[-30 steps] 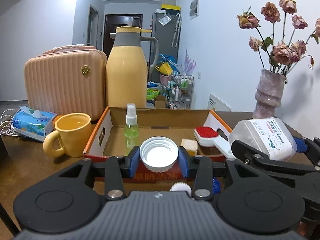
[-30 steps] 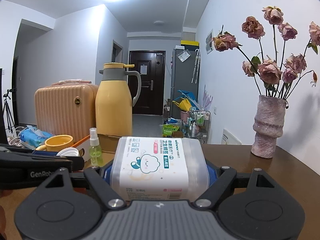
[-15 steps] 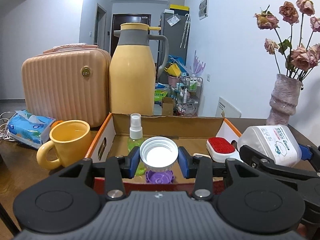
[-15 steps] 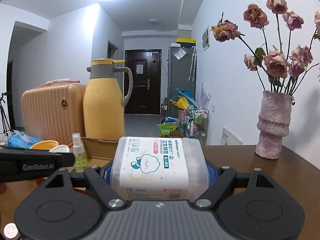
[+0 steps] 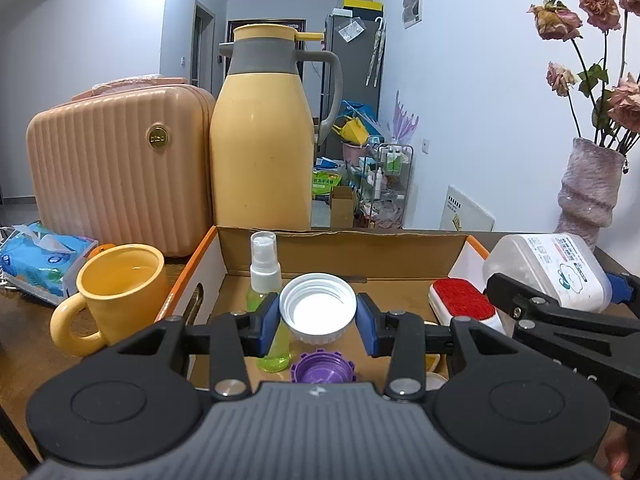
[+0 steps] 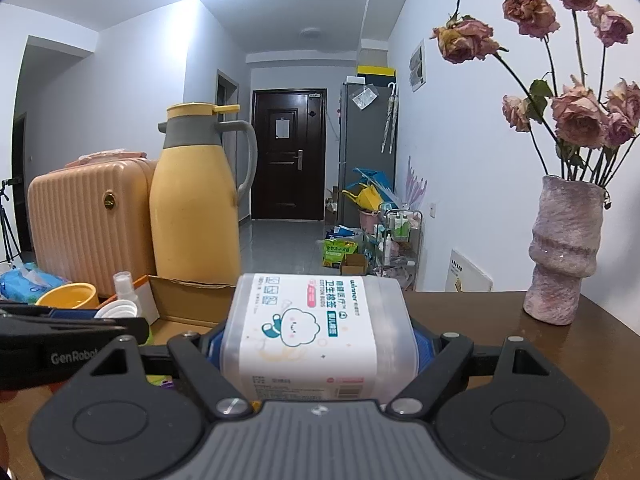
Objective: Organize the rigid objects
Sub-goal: 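Carry the white cap and white container over the cardboard box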
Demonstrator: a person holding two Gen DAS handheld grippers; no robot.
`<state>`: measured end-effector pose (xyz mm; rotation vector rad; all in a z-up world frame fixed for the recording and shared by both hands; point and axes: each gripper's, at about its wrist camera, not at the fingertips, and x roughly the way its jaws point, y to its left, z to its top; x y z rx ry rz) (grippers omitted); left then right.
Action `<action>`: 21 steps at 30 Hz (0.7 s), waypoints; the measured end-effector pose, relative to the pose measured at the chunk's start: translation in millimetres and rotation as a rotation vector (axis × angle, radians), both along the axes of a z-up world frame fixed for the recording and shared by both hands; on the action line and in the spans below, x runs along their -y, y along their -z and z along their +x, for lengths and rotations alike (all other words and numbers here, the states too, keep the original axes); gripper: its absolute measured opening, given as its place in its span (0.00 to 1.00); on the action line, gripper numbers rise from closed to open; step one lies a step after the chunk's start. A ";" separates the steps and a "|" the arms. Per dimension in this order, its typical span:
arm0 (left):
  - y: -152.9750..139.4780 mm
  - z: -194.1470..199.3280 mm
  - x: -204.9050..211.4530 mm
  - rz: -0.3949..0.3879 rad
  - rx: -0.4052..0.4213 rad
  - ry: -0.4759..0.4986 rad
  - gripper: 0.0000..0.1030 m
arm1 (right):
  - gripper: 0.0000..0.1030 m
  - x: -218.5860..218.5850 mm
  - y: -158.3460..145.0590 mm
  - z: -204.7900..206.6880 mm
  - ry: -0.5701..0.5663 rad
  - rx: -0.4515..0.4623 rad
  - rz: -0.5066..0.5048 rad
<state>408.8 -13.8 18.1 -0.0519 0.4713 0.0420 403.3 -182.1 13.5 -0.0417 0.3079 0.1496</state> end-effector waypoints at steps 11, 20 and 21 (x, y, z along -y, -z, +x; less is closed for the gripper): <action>4.1 23.5 -2.8 0.017 -0.004 -0.006 0.40 | 0.80 -4.3 1.3 30.0 -0.021 -0.028 -0.032; 5.6 36.8 -9.3 0.027 -0.004 -0.019 0.40 | 0.80 -11.8 2.5 48.0 -0.062 -0.048 -0.065; 5.9 38.3 -10.1 0.028 -0.005 -0.021 0.40 | 0.80 -12.9 2.9 49.5 -0.066 -0.050 -0.068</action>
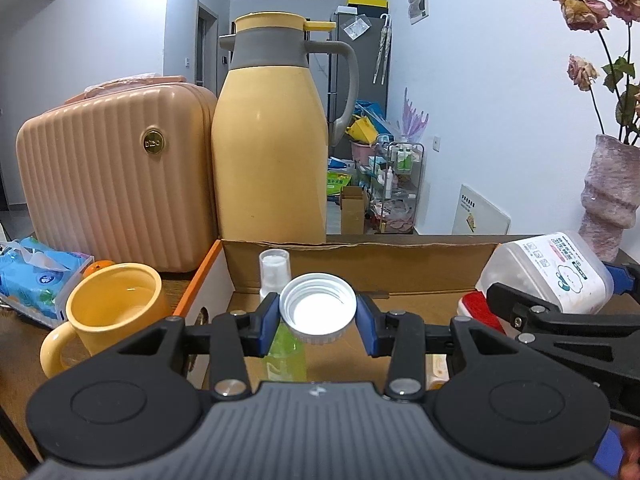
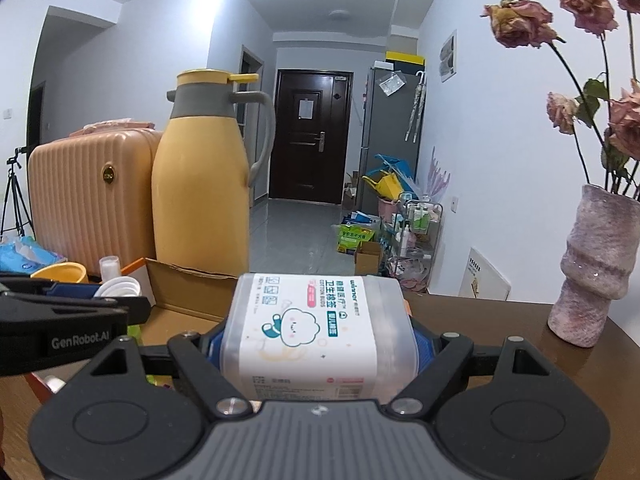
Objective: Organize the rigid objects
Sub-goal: 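Carry the white cap and white container over the cardboard box, then open both grippers to drop the white cap and container into the box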
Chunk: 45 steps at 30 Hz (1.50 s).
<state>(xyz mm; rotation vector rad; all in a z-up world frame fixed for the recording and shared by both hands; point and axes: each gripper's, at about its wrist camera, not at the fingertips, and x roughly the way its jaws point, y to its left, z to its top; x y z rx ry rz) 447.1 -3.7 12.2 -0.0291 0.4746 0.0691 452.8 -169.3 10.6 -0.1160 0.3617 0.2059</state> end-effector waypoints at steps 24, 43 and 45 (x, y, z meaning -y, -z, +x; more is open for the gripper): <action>4.8 12.8 -12.7 0.004 -0.027 -0.039 0.69 | 0.89 -6.5 2.0 18.8 -0.033 -0.065 -0.034; -0.3 7.8 -21.7 -0.009 -0.007 -0.114 1.00 | 1.00 -1.0 -0.6 13.8 0.014 -0.038 -0.013; -0.7 6.3 -22.1 -0.014 -0.005 -0.118 1.00 | 1.00 -0.5 -0.5 12.1 0.012 -0.036 -0.009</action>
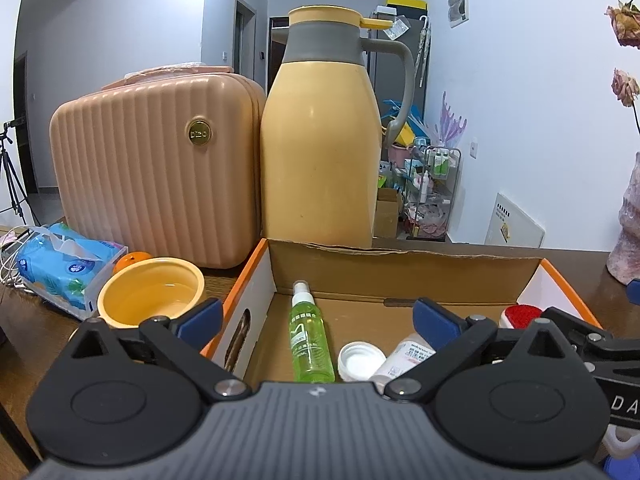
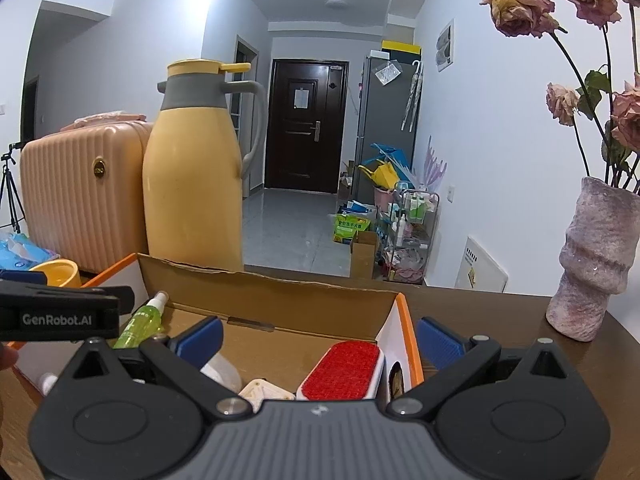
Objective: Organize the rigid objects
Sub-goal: 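Open both grippers to drop the white cap and container into the box, then withdraw both tools from the box toward the remaining caps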
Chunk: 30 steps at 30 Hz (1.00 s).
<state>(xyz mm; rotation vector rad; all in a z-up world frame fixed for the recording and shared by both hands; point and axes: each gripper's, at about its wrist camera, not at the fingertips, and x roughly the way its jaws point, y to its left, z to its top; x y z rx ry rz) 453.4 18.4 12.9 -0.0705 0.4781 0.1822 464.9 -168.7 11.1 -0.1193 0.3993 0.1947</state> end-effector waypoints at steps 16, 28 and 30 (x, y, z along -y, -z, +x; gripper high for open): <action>0.8 -29.1 -1.7 -0.004 0.008 0.007 1.00 | 1.00 1.6 -1.5 -32.5 -0.003 0.045 0.018; 2.8 -66.9 -6.0 -0.013 0.010 0.010 1.00 | 1.00 7.9 1.2 -75.5 0.022 0.099 0.048; 3.2 -73.5 -7.0 -0.013 0.011 0.013 1.00 | 1.00 7.9 1.8 -82.2 0.029 0.105 0.046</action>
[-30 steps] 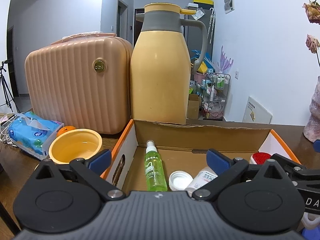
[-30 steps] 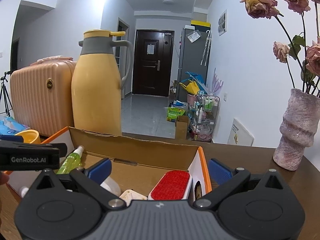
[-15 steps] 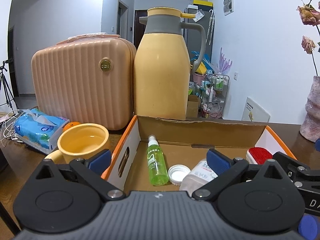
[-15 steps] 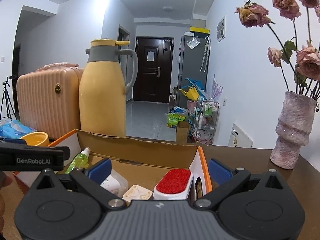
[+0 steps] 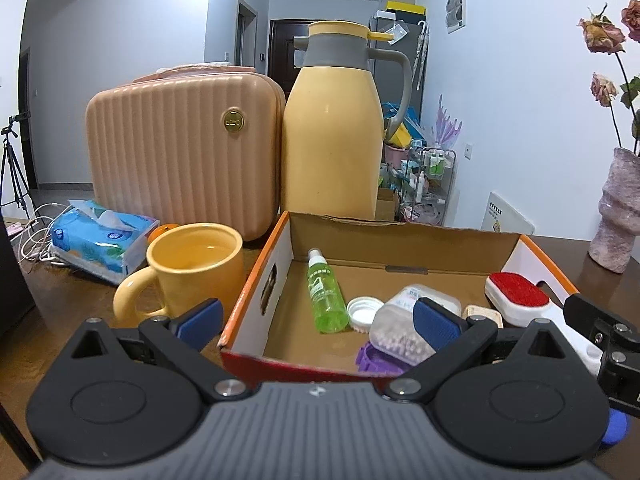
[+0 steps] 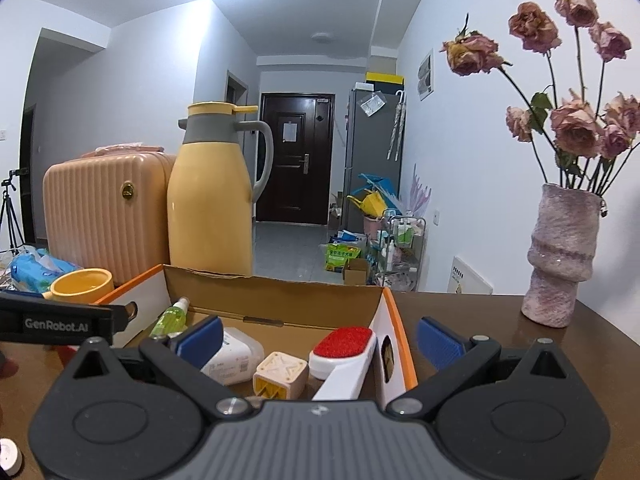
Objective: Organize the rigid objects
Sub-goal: 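Withdraw both tools from the box toward the remaining caps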
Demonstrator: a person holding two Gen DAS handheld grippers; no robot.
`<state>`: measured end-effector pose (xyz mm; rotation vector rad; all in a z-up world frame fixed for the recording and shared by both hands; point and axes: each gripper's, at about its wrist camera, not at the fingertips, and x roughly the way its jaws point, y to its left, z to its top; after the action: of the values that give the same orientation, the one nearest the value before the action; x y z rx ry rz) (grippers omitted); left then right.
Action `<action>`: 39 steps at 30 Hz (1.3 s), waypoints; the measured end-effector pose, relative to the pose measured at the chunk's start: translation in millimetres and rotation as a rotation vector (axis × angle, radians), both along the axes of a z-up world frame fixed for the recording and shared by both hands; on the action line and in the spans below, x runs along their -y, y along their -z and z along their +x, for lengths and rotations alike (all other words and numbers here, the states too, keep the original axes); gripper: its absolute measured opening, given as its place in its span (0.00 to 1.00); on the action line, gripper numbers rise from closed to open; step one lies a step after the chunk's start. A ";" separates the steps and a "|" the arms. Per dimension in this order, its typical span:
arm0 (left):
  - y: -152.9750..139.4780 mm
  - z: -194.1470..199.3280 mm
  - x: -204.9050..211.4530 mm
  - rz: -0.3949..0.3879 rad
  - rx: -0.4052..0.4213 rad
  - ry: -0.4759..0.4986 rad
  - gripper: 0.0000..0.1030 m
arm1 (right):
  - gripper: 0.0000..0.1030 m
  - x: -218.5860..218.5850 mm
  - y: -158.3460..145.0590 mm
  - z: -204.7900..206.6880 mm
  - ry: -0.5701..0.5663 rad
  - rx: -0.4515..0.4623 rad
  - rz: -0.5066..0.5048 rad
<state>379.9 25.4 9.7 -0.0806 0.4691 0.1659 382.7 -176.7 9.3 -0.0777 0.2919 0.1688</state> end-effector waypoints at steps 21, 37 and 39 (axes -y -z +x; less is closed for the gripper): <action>2.6 -78.6 -9.3 0.024 0.025 0.035 1.00 | 1.00 -5.2 13.7 -77.3 -0.018 0.011 -0.036; 17.7 -125.8 -25.9 0.034 -0.022 0.060 1.00 | 1.00 -3.7 36.9 -123.4 -0.025 -0.036 -0.050; 20.4 -129.6 -28.4 0.032 -0.036 0.065 1.00 | 1.00 -2.9 37.9 -126.2 -0.023 -0.040 -0.047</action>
<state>250.2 53.8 -10.8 -0.0312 0.5041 0.1114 256.5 -173.8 -28.6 -0.1241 0.3353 0.1870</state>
